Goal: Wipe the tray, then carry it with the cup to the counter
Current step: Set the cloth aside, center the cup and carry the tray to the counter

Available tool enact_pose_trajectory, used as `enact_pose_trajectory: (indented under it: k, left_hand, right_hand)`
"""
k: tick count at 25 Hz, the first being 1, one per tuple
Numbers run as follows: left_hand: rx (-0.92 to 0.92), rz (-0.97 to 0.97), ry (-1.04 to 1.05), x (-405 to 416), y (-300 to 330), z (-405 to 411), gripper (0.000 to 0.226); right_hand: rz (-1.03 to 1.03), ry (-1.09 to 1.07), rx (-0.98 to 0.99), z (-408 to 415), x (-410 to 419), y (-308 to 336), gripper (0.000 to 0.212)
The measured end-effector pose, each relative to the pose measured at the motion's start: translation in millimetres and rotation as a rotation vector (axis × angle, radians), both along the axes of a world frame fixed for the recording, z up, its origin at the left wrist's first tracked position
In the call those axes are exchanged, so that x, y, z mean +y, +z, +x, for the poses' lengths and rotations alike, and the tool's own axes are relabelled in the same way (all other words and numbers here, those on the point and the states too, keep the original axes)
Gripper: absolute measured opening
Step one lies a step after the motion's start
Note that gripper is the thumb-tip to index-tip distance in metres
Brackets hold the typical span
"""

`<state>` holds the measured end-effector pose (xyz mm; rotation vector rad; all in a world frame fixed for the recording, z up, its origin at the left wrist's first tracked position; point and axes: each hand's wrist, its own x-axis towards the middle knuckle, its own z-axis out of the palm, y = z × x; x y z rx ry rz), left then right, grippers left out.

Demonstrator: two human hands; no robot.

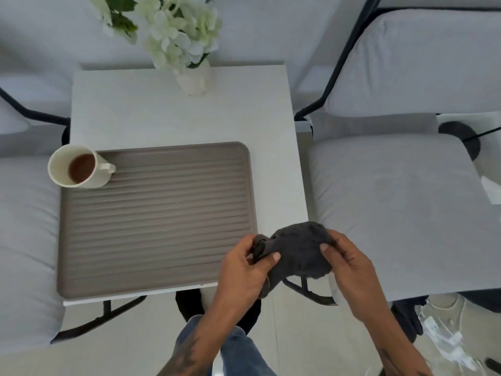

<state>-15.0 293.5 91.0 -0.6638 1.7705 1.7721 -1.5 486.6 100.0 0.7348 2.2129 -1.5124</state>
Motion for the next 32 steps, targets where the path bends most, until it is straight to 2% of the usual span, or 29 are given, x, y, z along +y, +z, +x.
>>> enact_pose_trajectory:
  k: [3,5,7,8,10,12,14,17,19,21,23,24,26,27,29,32]
  left_hand:
    - [0.064,-0.205,-0.096,20.6,-25.5,-18.4,0.018]
    - [0.162,-0.438,-0.187,24.8,-39.7,-35.1,0.032]
    - [0.323,-0.650,-0.260,21.3,-46.1,-45.7,0.047]
    - [0.419,-0.696,-0.290,17.4,-47.1,-46.7,0.048]
    - [0.558,-0.700,-0.398,6.9,-45.0,-39.0,0.044]
    - [0.606,-0.678,-0.467,-7.8,-39.2,-15.4,0.042]
    - [0.580,-0.645,-0.409,-32.0,-36.3,17.7,0.040]
    - [0.482,-0.628,-0.164,-91.6,-29.4,60.9,0.036]
    - [0.447,-0.657,0.048,-142.5,-21.9,72.5,0.038]
    - [0.380,-0.709,0.214,-195.1,-13.9,69.2,0.046]
    - [0.332,-0.709,0.309,-246.3,-3.0,53.5,0.050]
    - [0.346,-0.710,0.311,-269.4,1.7,36.9,0.046]
    - [0.374,-0.695,0.240,-314.6,4.2,-0.9,0.034]
    - [0.378,-0.679,0.172,-335.7,2.8,-21.2,0.037]
    - [0.442,-0.663,0.012,-367.0,-5.1,-62.9,0.059]
    - [0.458,-0.563,-0.177,-395.8,-25.2,-110.5,0.081]
  right_hand:
    - [0.018,-0.022,-0.028,-15.5,14.9,-32.2,0.036]
    - [0.078,0.034,-0.036,-36.3,14.4,-54.5,0.034]
    - [0.247,0.111,0.005,-53.5,7.8,-70.9,0.035]
    - [0.343,0.165,0.075,-55.0,2.4,-76.7,0.039]
    - [0.519,0.331,0.212,-43.9,-11.5,-83.9,0.041]
    - [0.644,0.531,0.236,-25.1,-22.5,-88.3,0.044]
    - [0.683,0.601,0.188,-16.1,-24.2,-92.3,0.049]
    - [0.705,0.555,0.171,-17.2,-37.1,-83.6,0.047]
    - [0.662,0.510,0.277,-21.5,-57.1,-69.1,0.041]
    - [0.510,0.479,0.352,-35.3,-91.2,-47.2,0.036]
    - [0.285,0.498,0.350,-51.0,-139.1,-29.6,0.027]
    - [0.216,0.525,0.369,-61.9,-164.6,-22.3,0.030]
    - [0.131,0.590,0.410,-90.0,-216.5,-15.5,0.034]
    - [0.092,0.605,0.410,-105.6,-244.5,-15.0,0.036]
    - [0.010,0.610,0.393,-137.3,-292.6,-14.4,0.042]
    - [0.030,0.694,0.388,-177.0,-347.5,-25.3,0.049]
